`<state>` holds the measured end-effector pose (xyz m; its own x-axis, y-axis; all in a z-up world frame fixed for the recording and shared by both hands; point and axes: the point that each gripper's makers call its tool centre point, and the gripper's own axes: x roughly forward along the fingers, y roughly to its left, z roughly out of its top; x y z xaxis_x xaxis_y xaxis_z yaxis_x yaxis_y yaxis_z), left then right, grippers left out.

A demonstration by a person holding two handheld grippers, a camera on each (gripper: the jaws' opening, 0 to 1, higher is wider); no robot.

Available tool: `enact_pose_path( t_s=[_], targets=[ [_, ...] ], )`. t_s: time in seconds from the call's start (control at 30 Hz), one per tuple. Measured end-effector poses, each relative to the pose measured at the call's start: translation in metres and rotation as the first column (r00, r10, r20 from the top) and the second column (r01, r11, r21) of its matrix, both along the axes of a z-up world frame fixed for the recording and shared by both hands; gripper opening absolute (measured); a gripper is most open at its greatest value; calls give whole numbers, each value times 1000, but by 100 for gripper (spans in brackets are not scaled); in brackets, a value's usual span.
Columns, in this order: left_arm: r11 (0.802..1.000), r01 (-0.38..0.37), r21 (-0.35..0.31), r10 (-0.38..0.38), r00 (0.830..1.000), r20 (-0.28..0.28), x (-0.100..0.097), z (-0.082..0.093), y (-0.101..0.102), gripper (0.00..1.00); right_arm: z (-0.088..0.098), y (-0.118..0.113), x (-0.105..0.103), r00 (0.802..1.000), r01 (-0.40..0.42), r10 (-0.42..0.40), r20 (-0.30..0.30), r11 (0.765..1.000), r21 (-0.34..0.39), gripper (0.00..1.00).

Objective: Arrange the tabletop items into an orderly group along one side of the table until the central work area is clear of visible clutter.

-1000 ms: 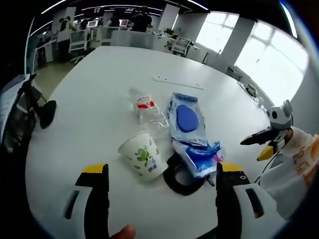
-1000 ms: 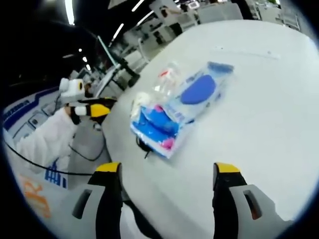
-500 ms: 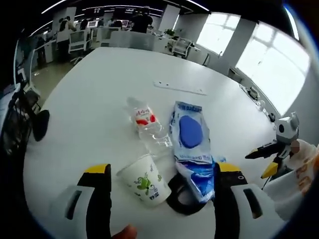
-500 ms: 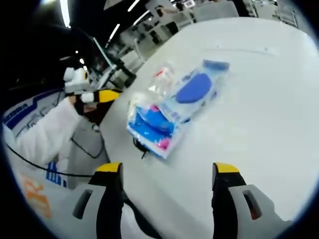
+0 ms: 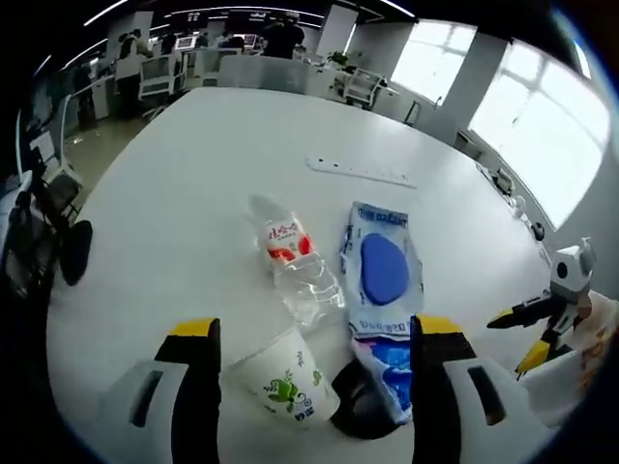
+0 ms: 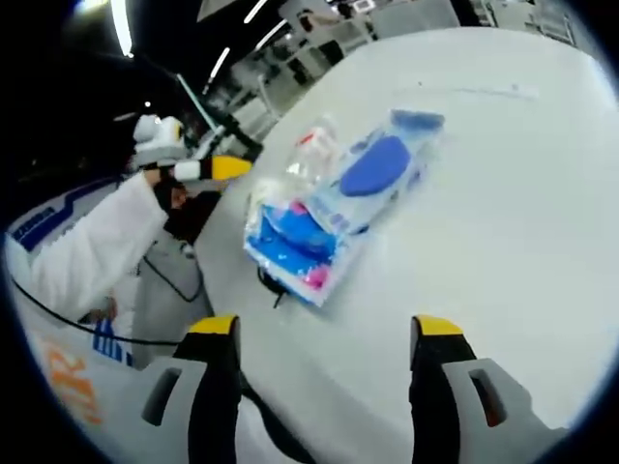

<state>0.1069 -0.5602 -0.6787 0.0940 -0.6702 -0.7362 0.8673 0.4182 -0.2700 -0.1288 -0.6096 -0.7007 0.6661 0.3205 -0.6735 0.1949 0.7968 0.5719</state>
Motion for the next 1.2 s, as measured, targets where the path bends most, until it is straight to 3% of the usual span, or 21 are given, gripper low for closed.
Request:
enact_pose_path(
  t_s=[0.6, 0.93, 1.2],
  targets=[
    [996, -83, 35, 86, 992, -94, 15, -18, -37, 76, -3, -3, 0, 1000, 18, -18, 6, 999, 52, 66],
    [993, -96, 70, 103, 990, -101, 23, -30, -51, 75, -6, -6, -3, 1000, 23, -24, 11, 998, 63, 66],
    [982, -165, 94, 177, 975, -137, 34, -43, -64, 74, -8, -9, -3, 999, 30, -31, 14, 997, 70, 66]
  ],
)
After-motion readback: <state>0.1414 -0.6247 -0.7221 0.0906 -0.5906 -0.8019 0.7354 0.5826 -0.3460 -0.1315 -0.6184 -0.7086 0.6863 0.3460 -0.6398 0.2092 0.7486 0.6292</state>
